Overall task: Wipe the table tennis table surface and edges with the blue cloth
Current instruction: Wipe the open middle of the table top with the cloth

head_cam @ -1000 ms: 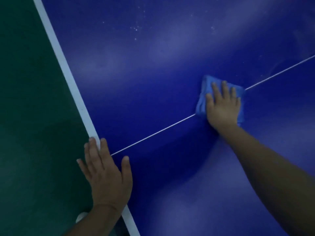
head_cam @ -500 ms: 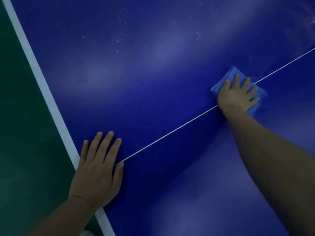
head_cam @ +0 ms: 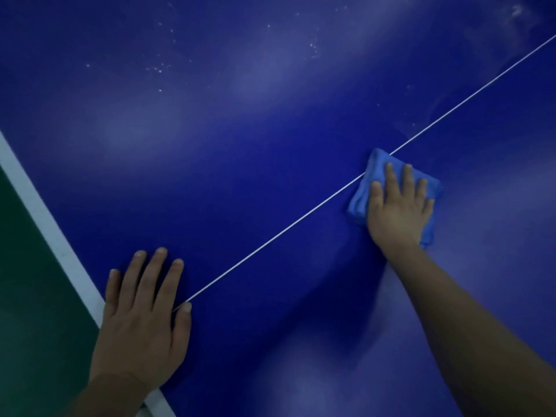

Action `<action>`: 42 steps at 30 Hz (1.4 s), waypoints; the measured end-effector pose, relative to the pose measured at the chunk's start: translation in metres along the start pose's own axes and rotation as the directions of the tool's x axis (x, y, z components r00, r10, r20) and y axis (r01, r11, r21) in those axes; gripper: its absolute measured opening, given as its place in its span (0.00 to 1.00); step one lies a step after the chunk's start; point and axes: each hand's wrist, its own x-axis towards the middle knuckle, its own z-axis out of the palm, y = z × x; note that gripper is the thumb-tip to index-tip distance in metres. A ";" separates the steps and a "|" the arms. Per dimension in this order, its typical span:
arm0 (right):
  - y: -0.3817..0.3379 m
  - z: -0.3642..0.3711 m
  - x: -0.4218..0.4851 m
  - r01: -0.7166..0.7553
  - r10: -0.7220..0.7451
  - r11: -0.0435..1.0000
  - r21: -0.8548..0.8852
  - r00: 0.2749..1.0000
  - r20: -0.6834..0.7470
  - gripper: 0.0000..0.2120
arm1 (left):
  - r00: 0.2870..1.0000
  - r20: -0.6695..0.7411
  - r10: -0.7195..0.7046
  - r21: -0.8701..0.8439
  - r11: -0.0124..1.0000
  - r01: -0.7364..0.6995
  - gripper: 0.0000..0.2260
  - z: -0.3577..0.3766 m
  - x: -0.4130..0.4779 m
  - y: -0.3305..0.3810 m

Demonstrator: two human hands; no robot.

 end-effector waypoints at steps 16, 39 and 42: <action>0.030 -0.007 0.061 -0.351 0.356 0.934 0.070 0.932 -0.074 0.30 | 1.000 -0.010 -0.004 0.006 1.000 0.004 0.31 0.005 0.002 0.001; -0.171 0.027 -0.018 0.541 -0.540 0.841 -0.013 0.840 0.062 0.29 | 0.998 0.066 0.016 0.071 0.997 -0.020 0.29 0.002 0.002 0.000; -0.131 0.017 0.011 0.530 -0.532 0.844 -0.078 0.847 -0.003 0.27 | 0.997 0.071 0.015 0.083 0.996 -0.021 0.28 0.003 0.001 -0.001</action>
